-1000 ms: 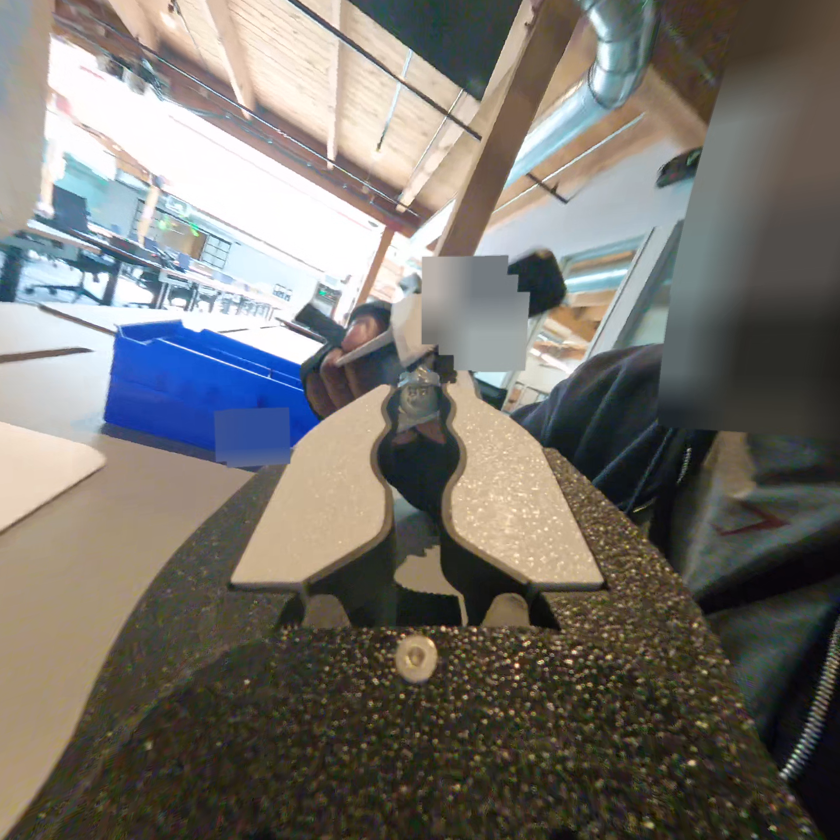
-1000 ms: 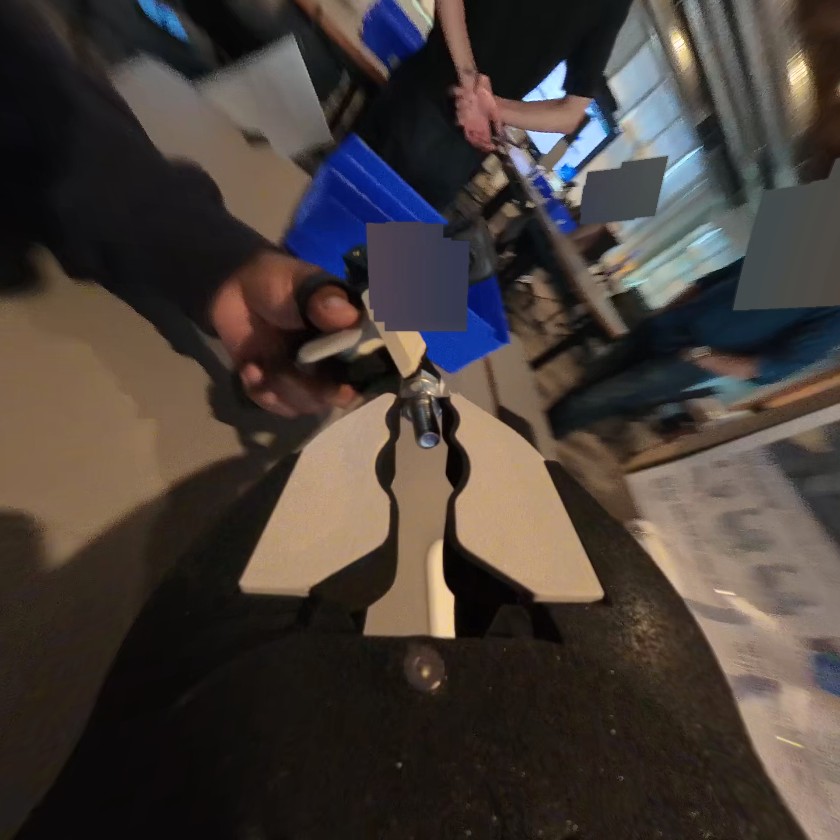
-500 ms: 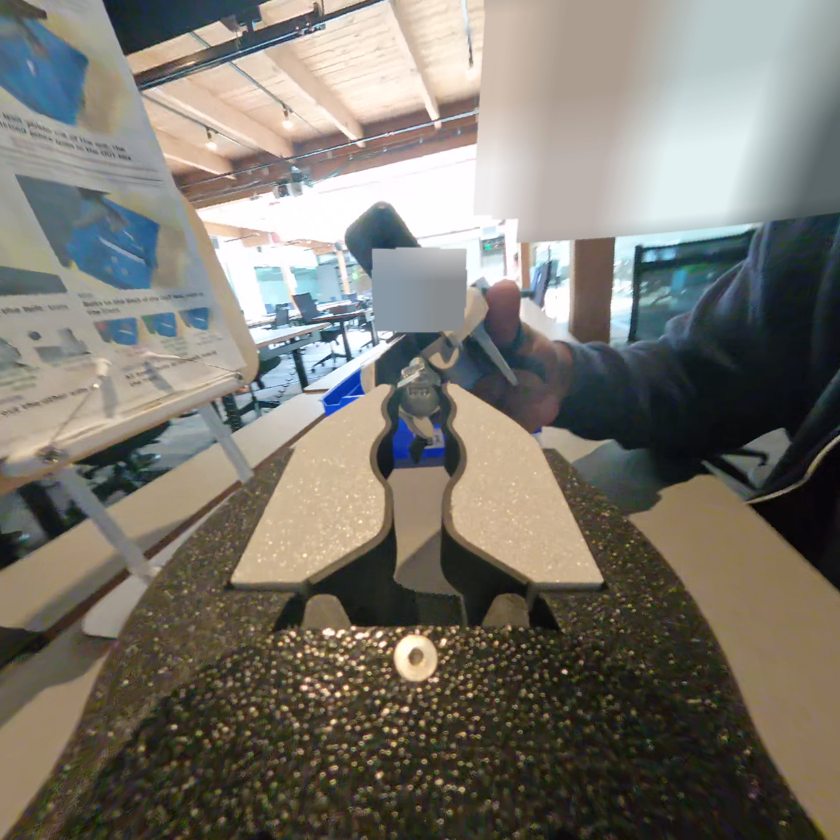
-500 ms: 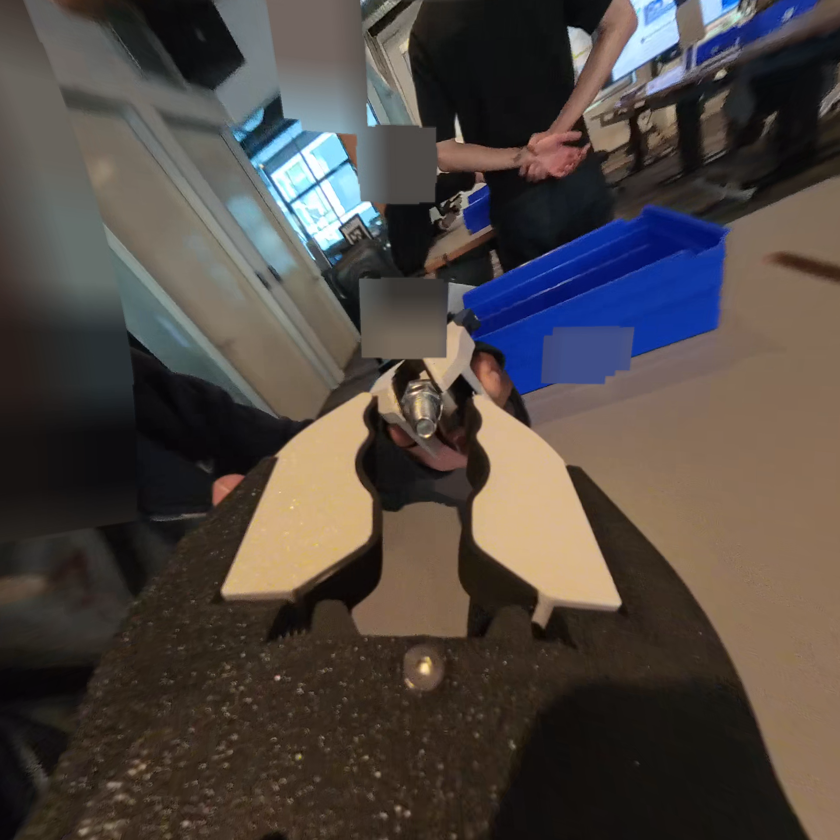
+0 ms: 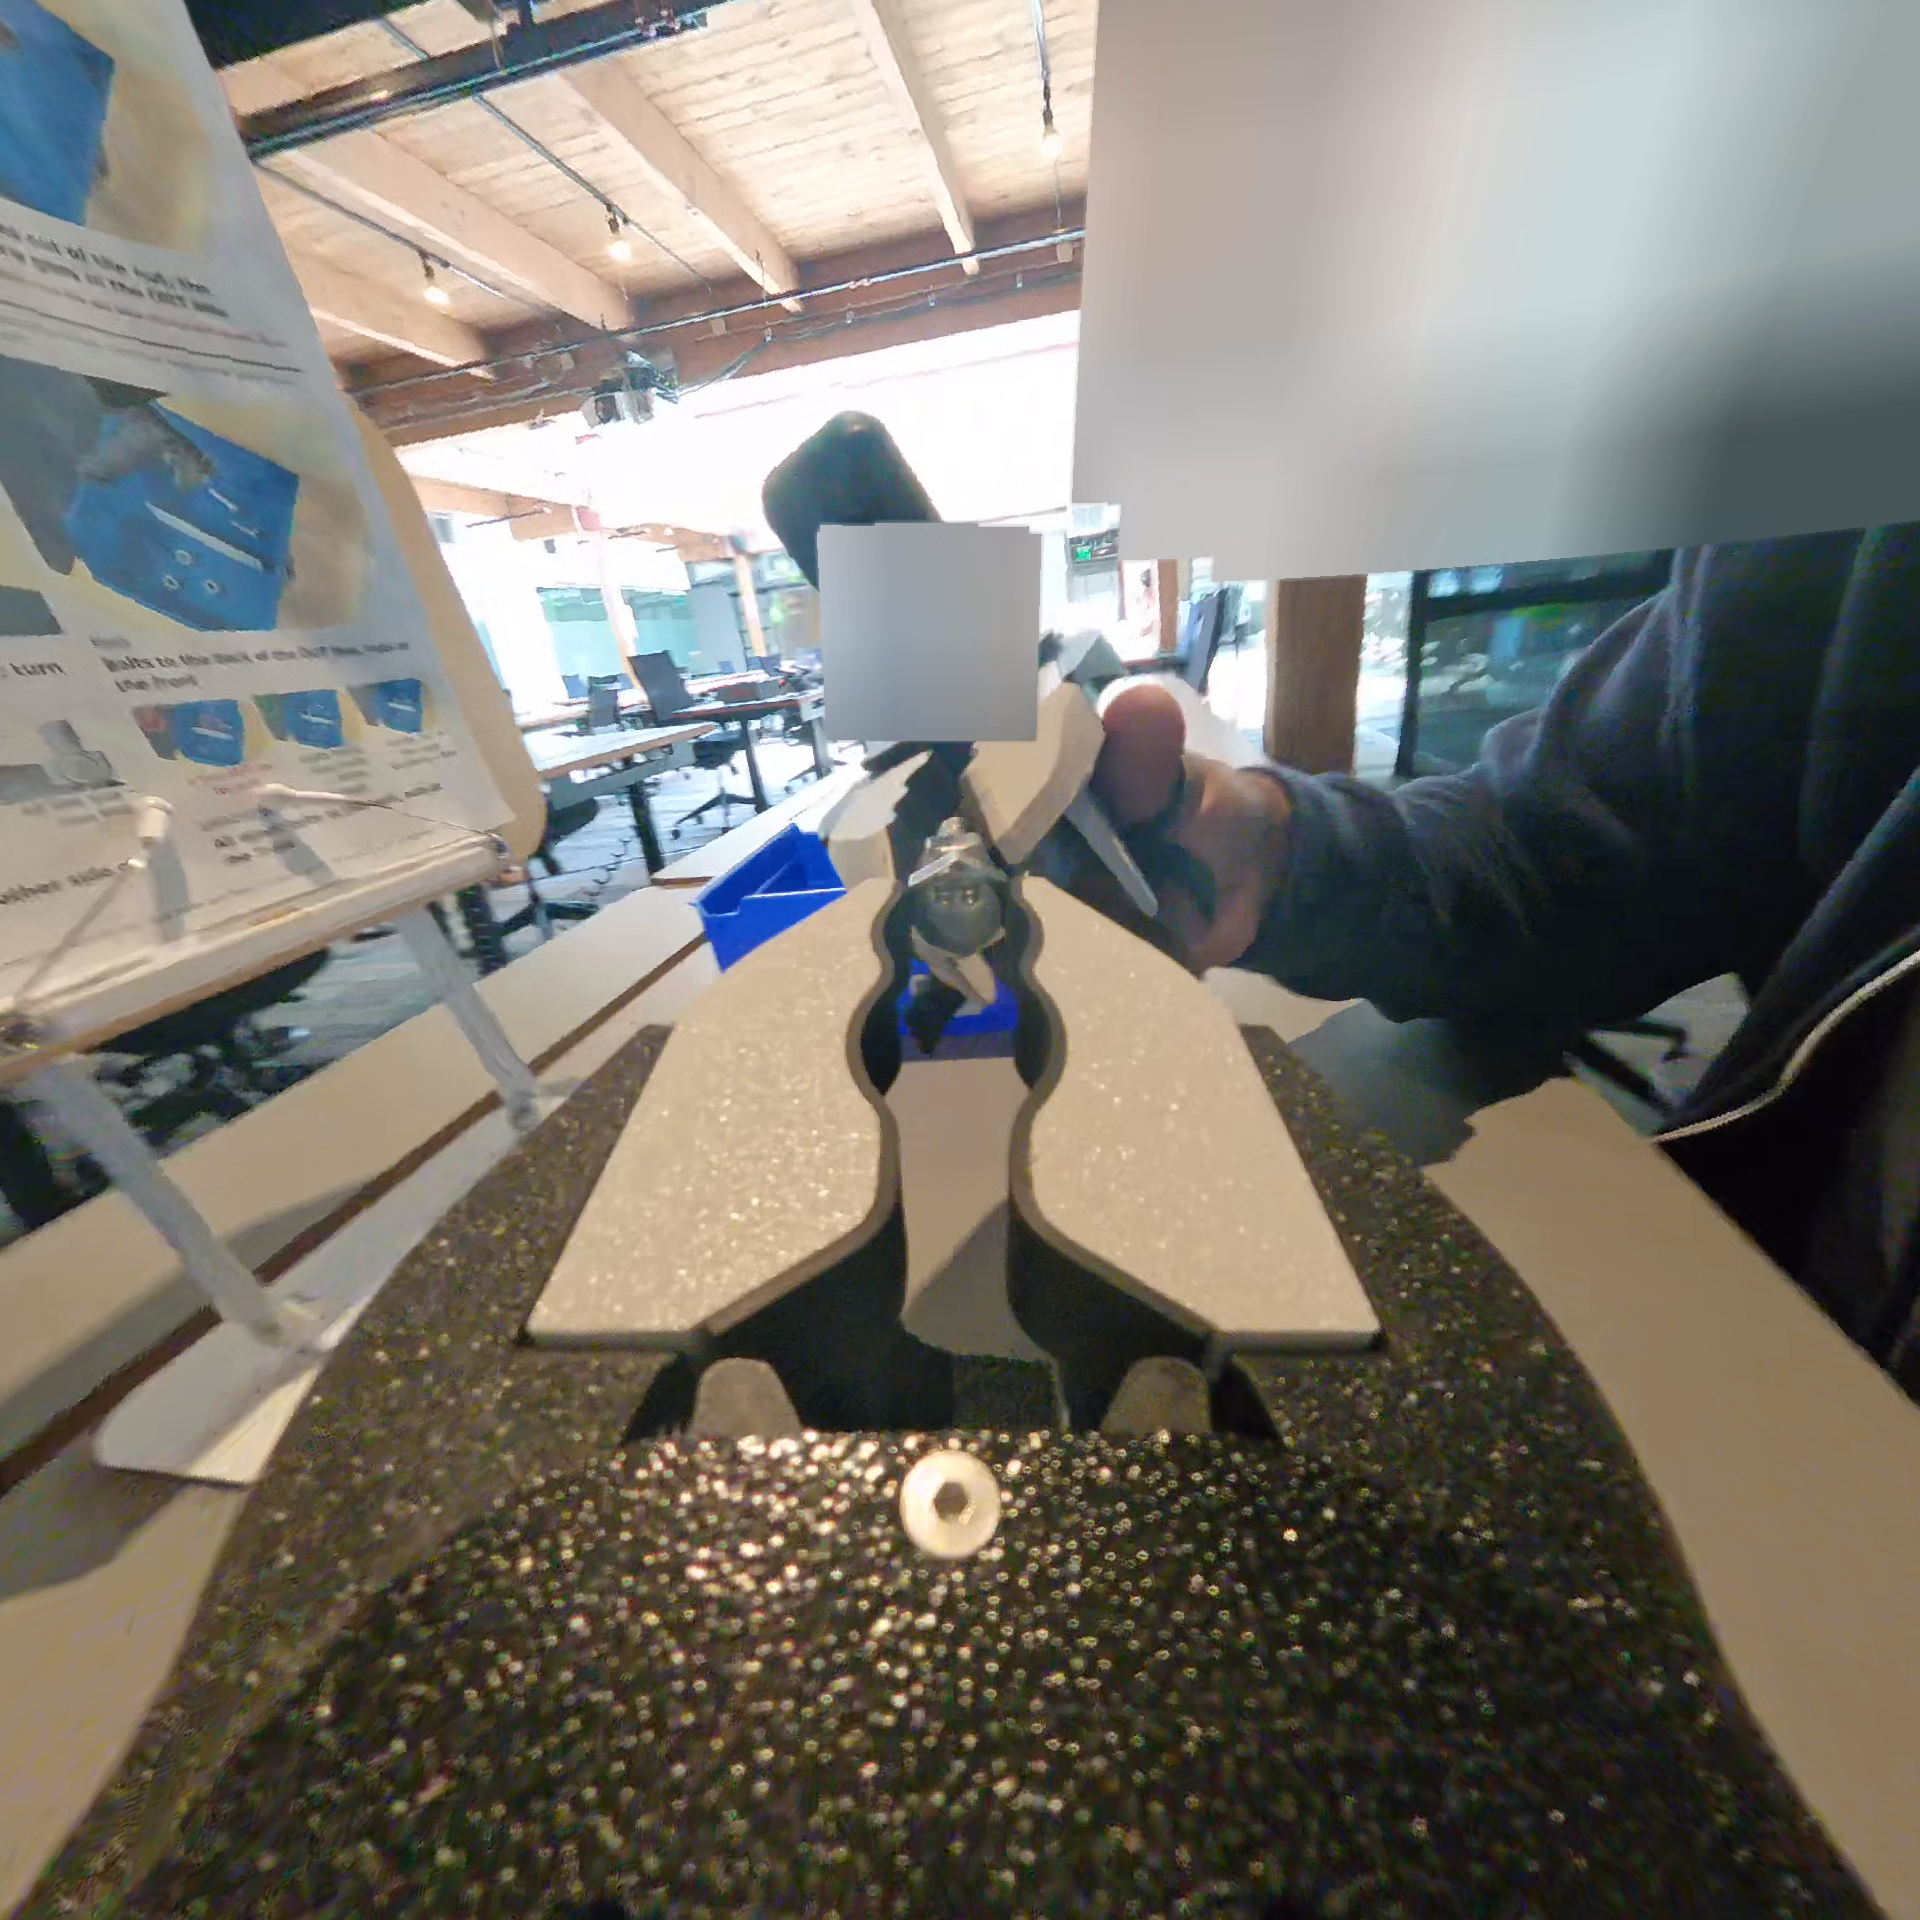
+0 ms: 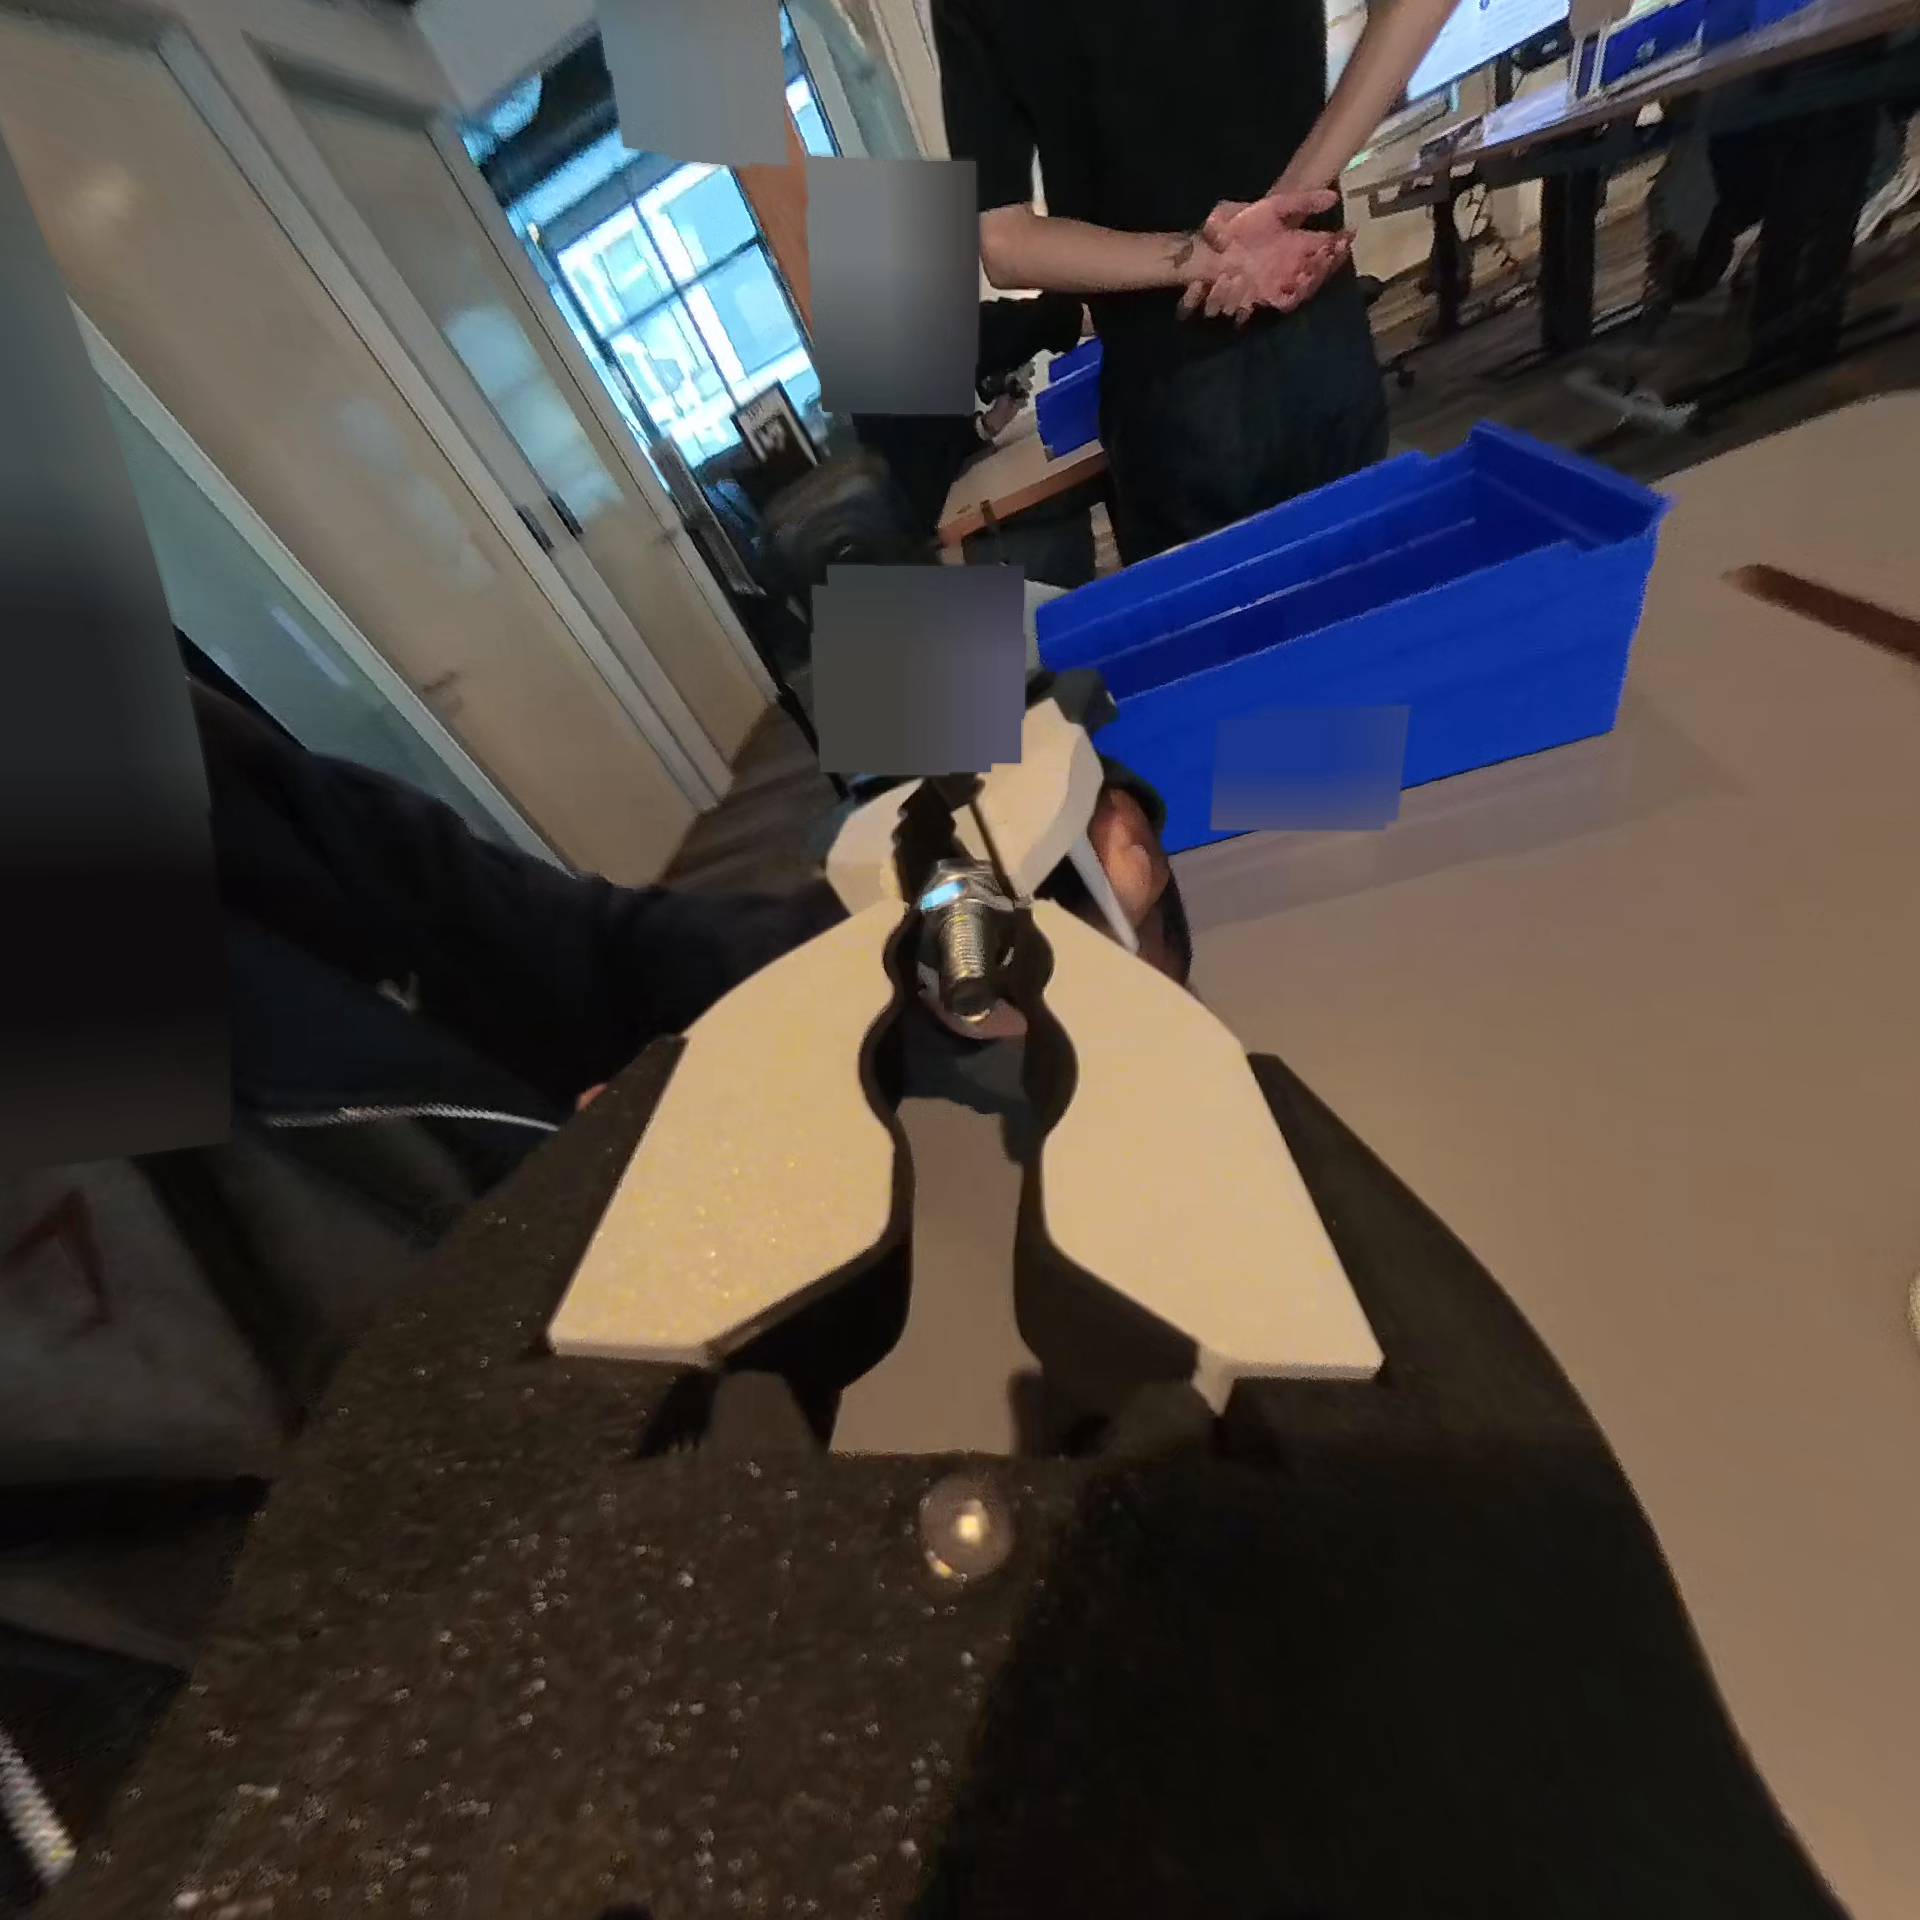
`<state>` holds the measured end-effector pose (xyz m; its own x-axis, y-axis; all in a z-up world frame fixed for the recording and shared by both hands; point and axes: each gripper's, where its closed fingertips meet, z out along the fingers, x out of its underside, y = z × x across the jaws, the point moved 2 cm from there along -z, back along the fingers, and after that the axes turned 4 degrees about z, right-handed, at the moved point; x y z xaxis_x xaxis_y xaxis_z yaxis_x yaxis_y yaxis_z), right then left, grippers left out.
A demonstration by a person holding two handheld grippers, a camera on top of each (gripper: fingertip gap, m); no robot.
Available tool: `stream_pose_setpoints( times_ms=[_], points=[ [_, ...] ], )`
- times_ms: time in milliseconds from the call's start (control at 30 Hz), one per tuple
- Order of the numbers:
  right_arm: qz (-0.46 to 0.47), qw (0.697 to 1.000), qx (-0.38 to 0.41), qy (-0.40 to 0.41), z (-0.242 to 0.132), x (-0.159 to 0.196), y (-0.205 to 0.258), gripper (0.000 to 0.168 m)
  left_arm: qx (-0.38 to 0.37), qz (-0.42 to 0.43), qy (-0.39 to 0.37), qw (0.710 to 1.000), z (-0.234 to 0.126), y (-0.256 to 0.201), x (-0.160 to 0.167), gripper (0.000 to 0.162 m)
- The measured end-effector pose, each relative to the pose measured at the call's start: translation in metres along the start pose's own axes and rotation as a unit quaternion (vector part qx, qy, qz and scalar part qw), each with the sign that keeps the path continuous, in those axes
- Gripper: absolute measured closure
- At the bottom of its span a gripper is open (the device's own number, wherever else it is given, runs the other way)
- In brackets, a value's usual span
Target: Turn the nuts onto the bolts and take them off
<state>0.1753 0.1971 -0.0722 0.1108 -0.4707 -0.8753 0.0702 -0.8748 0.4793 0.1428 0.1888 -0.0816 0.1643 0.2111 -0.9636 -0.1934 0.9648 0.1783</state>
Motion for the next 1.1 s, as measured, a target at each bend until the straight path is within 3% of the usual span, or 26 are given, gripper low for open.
stream_pose_setpoints(
  times_ms=[100, 200, 267, 367, 400, 433, 467, 533, 600, 733, 867, 1100],
  points=[
    [-0.100, 0.994, 0.039, 0.021, -0.001, 0.000, 0.001, 0.152, 0.026, -0.071, -0.021, 0.997, 0.001, 0.001, 0.001, 0.146],
    [-0.232, 0.968, 0.085, 0.047, -0.001, 0.002, 0.004, 0.152, 0.071, -0.164, -0.044, 0.983, 0.002, 0.000, 0.003, 0.146],
    [-0.338, 0.930, 0.124, 0.068, 0.000, 0.005, 0.005, 0.152, 0.105, -0.231, -0.060, 0.965, 0.002, -0.001, 0.005, 0.146],
    [-0.511, 0.832, 0.190, 0.103, 0.000, 0.011, 0.007, 0.152, 0.152, -0.327, -0.081, 0.929, 0.002, -0.002, 0.010, 0.145],
    [-0.548, 0.802, 0.209, 0.109, 0.000, 0.013, 0.007, 0.152, 0.155, -0.347, -0.088, 0.921, 0.003, -0.002, 0.012, 0.145],
    [-0.561, 0.791, 0.220, 0.109, 0.000, 0.013, 0.006, 0.152, 0.152, -0.351, -0.091, 0.920, 0.003, 0.000, 0.012, 0.146],
    [-0.548, 0.801, 0.216, 0.102, 0.001, 0.013, 0.006, 0.148, 0.145, -0.338, -0.086, 0.926, 0.003, 0.000, 0.013, 0.146],
    [-0.476, 0.856, 0.191, 0.069, 0.001, 0.007, 0.008, 0.122, 0.120, -0.288, -0.071, 0.947, 0.002, 0.001, 0.012, 0.146],
    [-0.385, 0.907, 0.167, 0.044, -0.001, 0.000, 0.005, 0.108, 0.092, -0.230, -0.062, 0.967, 0.000, 0.003, 0.006, 0.146],
    [-0.182, 0.980, 0.080, -0.014, -0.004, -0.011, 0.005, 0.116, 0.033, -0.098, -0.032, 0.994, -0.004, 0.005, -0.001, 0.146],
    [-0.066, 0.997, 0.034, -0.015, -0.003, -0.007, 0.002, 0.137, 0.001, -0.021, -0.026, 0.999, -0.006, 0.005, -0.007, 0.145],
    [0.000, 1.000, 0.010, 0.005, 0.003, 0.001, 0.001, 0.140, -0.010, 0.041, 0.003, 0.999, -0.003, -0.001, -0.005, 0.146]
  ],
)
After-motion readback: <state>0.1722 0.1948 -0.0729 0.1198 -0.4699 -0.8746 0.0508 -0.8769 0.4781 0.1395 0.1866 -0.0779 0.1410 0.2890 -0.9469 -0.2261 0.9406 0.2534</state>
